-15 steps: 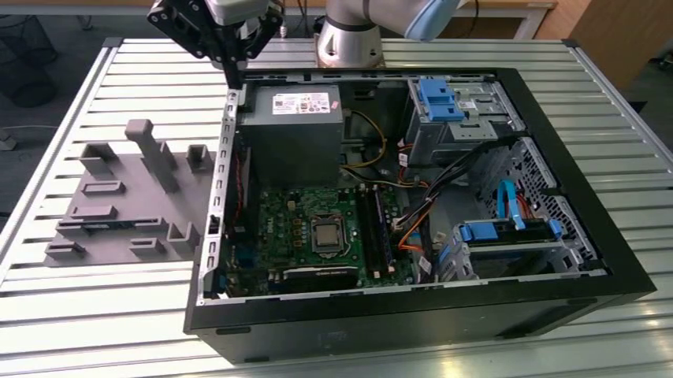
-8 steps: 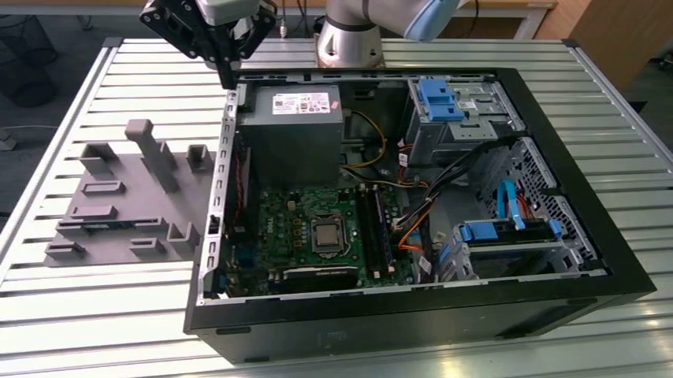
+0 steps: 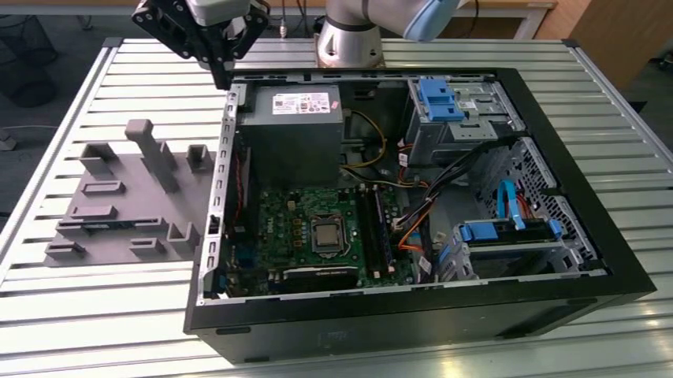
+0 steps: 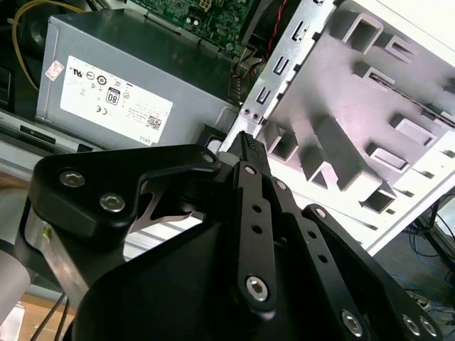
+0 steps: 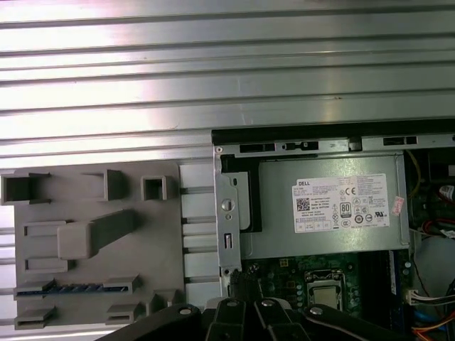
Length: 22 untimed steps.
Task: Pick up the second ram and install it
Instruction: 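Reach for the second ram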
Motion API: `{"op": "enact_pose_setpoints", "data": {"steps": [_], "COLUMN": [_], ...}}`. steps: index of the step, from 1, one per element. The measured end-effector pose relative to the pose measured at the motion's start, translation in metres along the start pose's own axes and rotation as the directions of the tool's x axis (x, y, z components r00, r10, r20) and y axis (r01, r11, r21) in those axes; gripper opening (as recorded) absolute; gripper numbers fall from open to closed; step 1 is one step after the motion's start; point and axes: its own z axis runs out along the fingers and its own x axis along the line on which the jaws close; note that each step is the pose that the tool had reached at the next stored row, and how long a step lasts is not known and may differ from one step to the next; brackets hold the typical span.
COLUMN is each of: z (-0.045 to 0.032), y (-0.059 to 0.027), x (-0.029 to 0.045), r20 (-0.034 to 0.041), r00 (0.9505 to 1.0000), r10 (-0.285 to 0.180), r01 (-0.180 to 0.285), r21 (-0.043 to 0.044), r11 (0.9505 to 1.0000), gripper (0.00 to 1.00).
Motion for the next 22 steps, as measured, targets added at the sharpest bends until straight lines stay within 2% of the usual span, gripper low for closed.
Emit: {"op": "enact_pose_setpoints", "data": {"steps": [22], "z": [-0.0002], "y": [-0.0015], "x": [0.0198], "r20": [0.0], "r00": [1.0], "r10": [0.0], "r01": [0.0], "r21": [0.0], "r11": [1.0], "gripper": [0.11]}}
